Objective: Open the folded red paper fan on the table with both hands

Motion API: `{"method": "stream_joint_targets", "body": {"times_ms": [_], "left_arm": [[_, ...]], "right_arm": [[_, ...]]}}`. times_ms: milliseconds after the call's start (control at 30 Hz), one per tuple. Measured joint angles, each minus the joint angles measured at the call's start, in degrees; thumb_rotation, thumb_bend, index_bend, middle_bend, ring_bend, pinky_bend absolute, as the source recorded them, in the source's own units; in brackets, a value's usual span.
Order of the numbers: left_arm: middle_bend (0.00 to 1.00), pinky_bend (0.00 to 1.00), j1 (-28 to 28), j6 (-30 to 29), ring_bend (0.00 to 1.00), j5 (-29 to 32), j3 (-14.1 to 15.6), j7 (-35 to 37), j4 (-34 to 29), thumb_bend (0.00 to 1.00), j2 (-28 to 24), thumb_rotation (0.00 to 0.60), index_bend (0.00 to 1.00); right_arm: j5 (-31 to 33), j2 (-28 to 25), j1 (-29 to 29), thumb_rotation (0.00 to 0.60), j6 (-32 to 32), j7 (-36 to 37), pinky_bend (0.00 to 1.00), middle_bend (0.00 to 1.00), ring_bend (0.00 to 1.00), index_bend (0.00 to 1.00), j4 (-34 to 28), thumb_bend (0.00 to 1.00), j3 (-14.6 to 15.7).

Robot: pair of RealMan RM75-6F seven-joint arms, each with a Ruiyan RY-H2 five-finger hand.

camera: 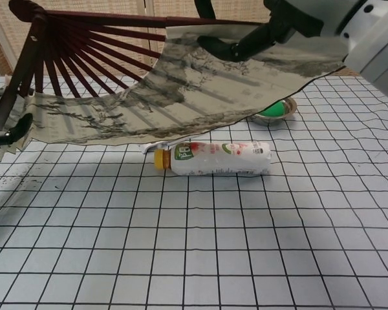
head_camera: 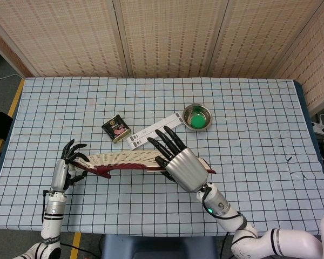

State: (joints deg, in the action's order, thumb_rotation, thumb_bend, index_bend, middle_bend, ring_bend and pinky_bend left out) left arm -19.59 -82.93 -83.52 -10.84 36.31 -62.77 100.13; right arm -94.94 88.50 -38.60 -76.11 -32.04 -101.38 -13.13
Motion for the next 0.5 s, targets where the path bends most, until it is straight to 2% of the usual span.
{"method": "stream_joint_targets", "body": {"times_ms": [167, 300, 500], "left_arm": [[0.19, 0.01, 0.14, 0.15, 0.01, -0.57, 0.69, 0.08, -1.28, 0.5, -1.06, 0.6, 0.56], [0.18, 0.01, 0.26, 0.22, 0.01, -1.38, 1.52, 0.39, -3.14, 0.49, -2.27, 0.6, 0.46], [0.18, 0.01, 0.99, -0.36, 0.01, -2.48, 2.66, 0.98, -6.74, 0.49, -4.88, 0.6, 0.43]], "right_arm": [[-0.09, -1.52, 0.12, 0.6, -0.01, 0.64, 0.0, 0.16, 0.0, 0.78, -0.61, 0.7, -0.59], [-0.62, -2.62, -0.14, 0.6, 0.11, 0.85, 0.0, 0.16, 0.0, 0.78, -0.93, 0.7, -1.15], [-1.72, -5.62, -0.43, 0.6, 0.33, 1.33, 0.0, 0.16, 0.0, 0.78, -1.58, 0.7, -1.9]]}}
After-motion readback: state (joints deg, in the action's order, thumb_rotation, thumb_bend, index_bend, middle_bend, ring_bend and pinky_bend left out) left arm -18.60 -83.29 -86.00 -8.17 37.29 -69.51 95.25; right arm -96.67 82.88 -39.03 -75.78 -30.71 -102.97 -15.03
